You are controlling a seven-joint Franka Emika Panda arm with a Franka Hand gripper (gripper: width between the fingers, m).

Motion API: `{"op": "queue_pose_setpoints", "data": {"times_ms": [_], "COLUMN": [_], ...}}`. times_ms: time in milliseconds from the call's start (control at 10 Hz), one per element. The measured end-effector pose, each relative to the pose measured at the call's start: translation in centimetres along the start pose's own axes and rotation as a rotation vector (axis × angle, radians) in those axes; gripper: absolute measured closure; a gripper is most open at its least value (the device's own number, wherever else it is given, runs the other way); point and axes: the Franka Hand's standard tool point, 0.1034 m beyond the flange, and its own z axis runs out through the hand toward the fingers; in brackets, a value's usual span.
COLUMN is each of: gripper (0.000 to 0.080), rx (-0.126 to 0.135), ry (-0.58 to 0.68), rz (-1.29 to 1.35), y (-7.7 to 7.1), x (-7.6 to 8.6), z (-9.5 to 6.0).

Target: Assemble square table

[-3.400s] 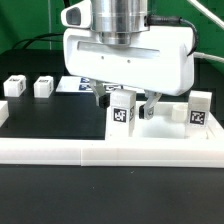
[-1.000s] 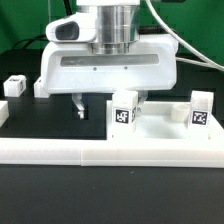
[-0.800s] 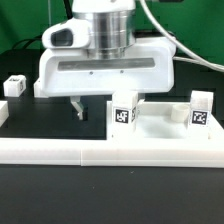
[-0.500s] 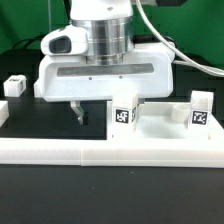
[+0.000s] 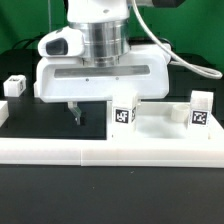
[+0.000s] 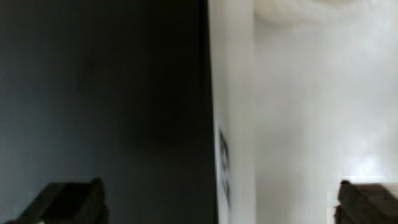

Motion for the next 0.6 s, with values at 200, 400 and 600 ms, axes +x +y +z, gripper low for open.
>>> {"op": "queue_pose_setpoints", "data": {"times_ms": [200, 400, 600], "gripper": [0.0150, 0.0277, 0.0553], "rx": [0.002, 0.001, 0.001], "ry": [-0.018, -0.018, -0.018], "rz": [0.007, 0.008, 0.009], "y": [-0.27, -0.21, -0.18], "x": [-0.50, -0.51, -0.52], "z": [0.67, 0.69, 0.70]}}
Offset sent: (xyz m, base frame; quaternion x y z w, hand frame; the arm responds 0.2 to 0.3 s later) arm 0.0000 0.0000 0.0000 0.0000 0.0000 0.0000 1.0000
